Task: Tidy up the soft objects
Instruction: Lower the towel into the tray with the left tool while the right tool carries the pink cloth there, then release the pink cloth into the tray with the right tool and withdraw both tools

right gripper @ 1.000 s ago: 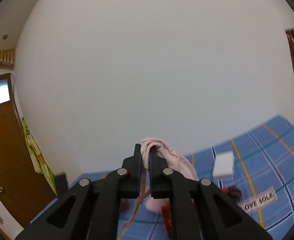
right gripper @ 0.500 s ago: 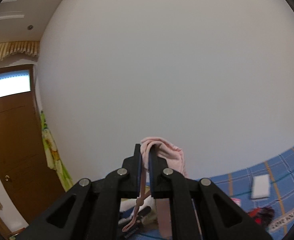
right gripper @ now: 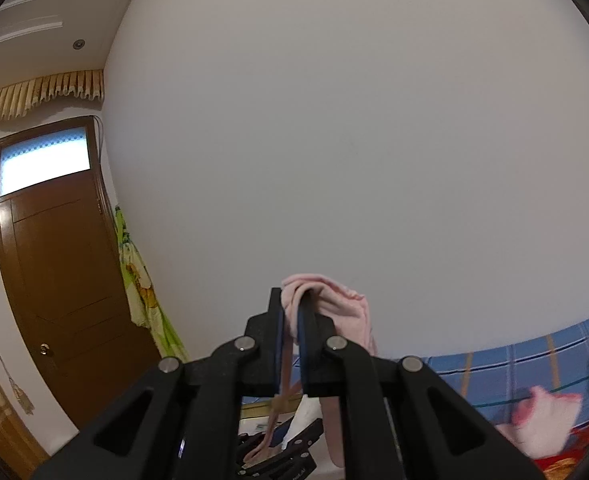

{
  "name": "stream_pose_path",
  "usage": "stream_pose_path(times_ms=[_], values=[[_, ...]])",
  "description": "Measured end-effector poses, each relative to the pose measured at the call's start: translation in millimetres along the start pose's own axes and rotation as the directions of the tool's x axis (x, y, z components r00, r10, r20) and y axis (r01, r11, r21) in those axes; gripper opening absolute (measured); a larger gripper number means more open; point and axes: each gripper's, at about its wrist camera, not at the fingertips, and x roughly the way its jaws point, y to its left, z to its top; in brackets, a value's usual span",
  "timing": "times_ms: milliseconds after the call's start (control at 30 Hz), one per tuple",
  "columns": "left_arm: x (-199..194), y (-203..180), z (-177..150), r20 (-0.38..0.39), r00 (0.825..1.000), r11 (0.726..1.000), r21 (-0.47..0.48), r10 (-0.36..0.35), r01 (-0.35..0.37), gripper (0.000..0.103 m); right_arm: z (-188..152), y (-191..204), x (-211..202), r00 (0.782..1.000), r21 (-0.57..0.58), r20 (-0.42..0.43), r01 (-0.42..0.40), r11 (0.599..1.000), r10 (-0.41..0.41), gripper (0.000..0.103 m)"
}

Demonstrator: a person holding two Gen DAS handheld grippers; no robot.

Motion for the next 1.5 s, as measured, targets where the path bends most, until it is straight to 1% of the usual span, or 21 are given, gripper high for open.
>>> stream_pose_path(times_ms=[100,167,300,433,533,700,833,900,933,967,1000,1033,1067,1100,1167,1200,1300,1367,1433,1500], values=[[4,9,1,-0.012,1.0,1.0,-0.017,0.019,-0.019,0.033,-7,-1,16,1.0,0.022,-0.017,-0.014,1.0,0.014,0.006],[7,13,0,-0.022,0.999,0.999,-0.025,0.027,-0.028,0.033,-16,-6,28,0.999,0.035,-0.042,-0.005,0.999,0.007,0.006],[18,19,0,-0.06,0.996,0.997,-0.03,0.069,-0.071,0.033,-42,-21,57,0.991,0.053,-0.132,0.031,0.998,-0.024,0.006],[18,29,0,-0.065,0.992,0.993,-0.04,0.105,-0.107,0.033,-66,-37,83,0.976,0.08,-0.213,0.07,0.994,-0.052,0.006],[16,28,-2,-0.088,0.986,0.988,-0.043,0.144,-0.149,0.033,-74,-39,99,0.968,0.093,-0.245,0.076,0.993,-0.051,0.006],[28,34,-8,-0.166,0.971,0.98,-0.066,0.174,-0.187,0.033,-86,-33,129,0.957,0.083,-0.287,0.077,0.994,-0.05,0.006],[35,36,-13,-0.212,0.956,0.973,-0.059,0.204,-0.221,0.033,-103,-42,144,0.935,0.08,-0.348,0.1,0.992,-0.066,0.01],[38,38,-14,-0.225,0.95,0.97,-0.055,0.218,-0.236,0.033,-112,-50,148,0.92,0.079,-0.383,0.119,0.99,-0.08,0.02],[38,38,-14,-0.228,0.947,0.968,-0.054,0.227,-0.245,0.033,-116,-55,148,0.912,0.077,-0.402,0.127,0.989,-0.086,0.036],[39,39,-14,-0.231,0.944,0.966,-0.054,0.235,-0.253,0.033,-117,-57,146,0.908,0.079,-0.408,0.134,0.988,-0.09,0.058],[40,42,-15,-0.236,0.942,0.964,-0.058,0.238,-0.258,0.033,-116,-61,143,0.909,0.09,-0.407,0.142,0.986,-0.094,0.065],[40,43,-15,-0.245,0.941,0.964,-0.066,0.235,-0.258,0.034,-114,-64,138,0.914,0.105,-0.395,0.143,0.984,-0.09,0.072],[40,43,-15,-0.248,0.941,0.964,-0.075,0.23,-0.255,0.038,-111,-67,132,0.923,0.127,-0.378,0.133,0.983,-0.076,0.072],[40,44,-14,-0.251,0.942,0.964,-0.086,0.224,-0.252,0.041,-108,-68,128,0.925,0.139,-0.373,0.129,0.982,-0.069,0.072],[37,44,-13,-0.242,0.943,0.961,-0.094,0.23,-0.258,0.062,-105,-72,117,0.929,0.149,-0.361,0.143,0.979,-0.08,0.072],[34,45,-13,-0.228,0.945,0.96,-0.097,0.236,-0.264,0.065,-104,-74,111,0.933,0.147,-0.349,0.153,0.977,-0.093,0.072],[28,43,-10,-0.185,0.954,0.961,-0.104,0.236,-0.257,0.069,-105,-75,91,0.935,0.115,-0.324,0.193,0.974,-0.147,0.072],[26,42,-10,-0.171,0.959,0.963,-0.11,0.226,-0.247,0.071,-108,-74,79,0.931,0.07,-0.307,0.23,0.971,-0.198,0.072],[23,38,-10,-0.145,0.964,0.964,-0.115,0.223,-0.241,0.071,-111,-70,70,0.926,0.019,-0.292,0.257,0.966,-0.24,0.072],[20,33,-10,-0.11,0.966,0.965,-0.101,0.232,-0.243,0.072,-113,-65,59,0.919,-0.047,-0.257,0.298,0.953,-0.3,0.076]])
